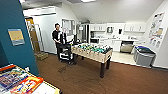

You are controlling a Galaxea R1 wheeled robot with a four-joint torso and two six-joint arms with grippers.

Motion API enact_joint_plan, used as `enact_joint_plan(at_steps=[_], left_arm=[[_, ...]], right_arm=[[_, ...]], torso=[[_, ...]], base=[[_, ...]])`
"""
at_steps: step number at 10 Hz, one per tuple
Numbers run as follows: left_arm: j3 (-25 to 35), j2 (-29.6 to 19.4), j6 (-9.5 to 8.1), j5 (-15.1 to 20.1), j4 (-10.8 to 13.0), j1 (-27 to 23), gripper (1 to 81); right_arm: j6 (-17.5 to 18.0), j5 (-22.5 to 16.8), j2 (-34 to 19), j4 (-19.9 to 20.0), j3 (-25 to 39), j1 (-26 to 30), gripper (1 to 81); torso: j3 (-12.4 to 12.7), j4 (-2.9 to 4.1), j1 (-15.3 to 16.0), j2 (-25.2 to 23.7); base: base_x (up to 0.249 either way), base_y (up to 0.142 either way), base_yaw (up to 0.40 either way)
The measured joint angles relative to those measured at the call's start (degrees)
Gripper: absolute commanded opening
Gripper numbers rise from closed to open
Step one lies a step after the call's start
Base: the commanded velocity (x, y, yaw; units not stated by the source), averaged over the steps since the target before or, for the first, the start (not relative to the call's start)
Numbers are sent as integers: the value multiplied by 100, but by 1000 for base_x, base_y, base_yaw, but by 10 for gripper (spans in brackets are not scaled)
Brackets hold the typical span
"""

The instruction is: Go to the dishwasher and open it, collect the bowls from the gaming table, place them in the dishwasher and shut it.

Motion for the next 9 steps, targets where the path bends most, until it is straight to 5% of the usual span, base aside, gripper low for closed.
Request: enact_joint_plan(at_steps=[9], left_arm=[[6,15,0,0,0,1,10]], right_arm=[[1,-10,12,-7,-13,15,10]], torso=[[2,-2,0,0]], base=[[0,0,-387]])
